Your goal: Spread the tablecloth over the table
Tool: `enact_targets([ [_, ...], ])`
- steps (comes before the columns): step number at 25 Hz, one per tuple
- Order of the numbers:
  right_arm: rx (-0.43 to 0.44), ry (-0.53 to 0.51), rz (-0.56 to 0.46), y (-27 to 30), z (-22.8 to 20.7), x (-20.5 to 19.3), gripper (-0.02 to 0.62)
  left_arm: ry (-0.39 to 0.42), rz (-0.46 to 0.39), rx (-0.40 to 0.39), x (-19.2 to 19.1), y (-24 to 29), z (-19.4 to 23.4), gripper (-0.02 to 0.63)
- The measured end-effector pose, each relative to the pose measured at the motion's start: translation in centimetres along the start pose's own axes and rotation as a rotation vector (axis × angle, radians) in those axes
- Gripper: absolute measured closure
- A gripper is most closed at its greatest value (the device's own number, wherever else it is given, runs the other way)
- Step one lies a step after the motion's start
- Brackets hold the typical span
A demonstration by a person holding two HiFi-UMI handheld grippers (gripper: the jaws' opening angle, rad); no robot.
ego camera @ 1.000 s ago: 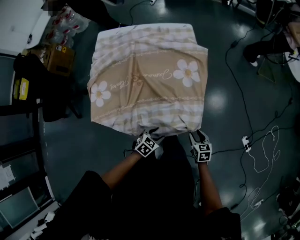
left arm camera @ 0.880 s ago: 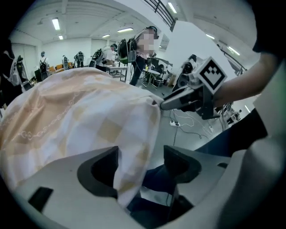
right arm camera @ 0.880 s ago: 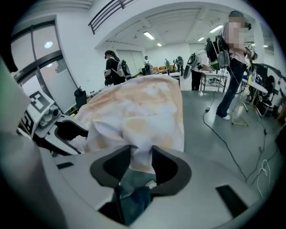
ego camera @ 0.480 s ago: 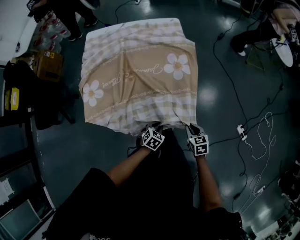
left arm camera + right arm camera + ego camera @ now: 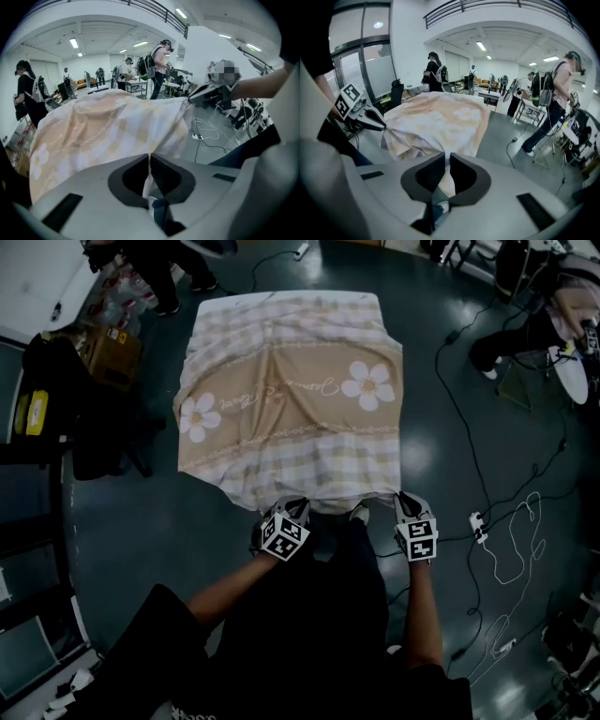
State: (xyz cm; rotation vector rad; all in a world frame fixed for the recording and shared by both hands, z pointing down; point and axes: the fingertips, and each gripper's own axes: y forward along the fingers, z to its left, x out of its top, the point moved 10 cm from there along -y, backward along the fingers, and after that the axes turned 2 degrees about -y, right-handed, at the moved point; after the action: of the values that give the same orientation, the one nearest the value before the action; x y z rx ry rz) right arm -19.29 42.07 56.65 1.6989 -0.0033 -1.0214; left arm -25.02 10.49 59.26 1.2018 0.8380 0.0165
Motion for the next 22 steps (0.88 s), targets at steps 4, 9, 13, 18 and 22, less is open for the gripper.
enact_targets([
  [4, 0.06, -0.031, 0.032, 1.7, -2.2, -1.4, 0.56, -0.228, 0.038, -0.023, -2.4, 1.2, 1.8, 0.589],
  [9, 0.164, 0.122, 0.08, 4.5, -3.9, -4.7, 0.433, -0.209, 0.01, -0.156, -0.6, 4.4, -3.0, 0.588],
  [13, 0.168, 0.154, 0.173, 5.6, -5.6, -8.0, 0.383, -0.224, 0.024, -0.151, 0.7, 7.4, -6.0, 0.561],
  [18, 0.231, 0.118, -0.07, 4.4, -5.4, -3.0, 0.404, -0.333, -0.056, -0.016, 2.5, 7.8, -3.9, 0.512],
  [22, 0.291, 0.023, -0.081, 7.6, -4.6, 0.7, 0.428, -0.409, -0.129, 0.161, 2.0, 5.6, 0.5, 0.492],
])
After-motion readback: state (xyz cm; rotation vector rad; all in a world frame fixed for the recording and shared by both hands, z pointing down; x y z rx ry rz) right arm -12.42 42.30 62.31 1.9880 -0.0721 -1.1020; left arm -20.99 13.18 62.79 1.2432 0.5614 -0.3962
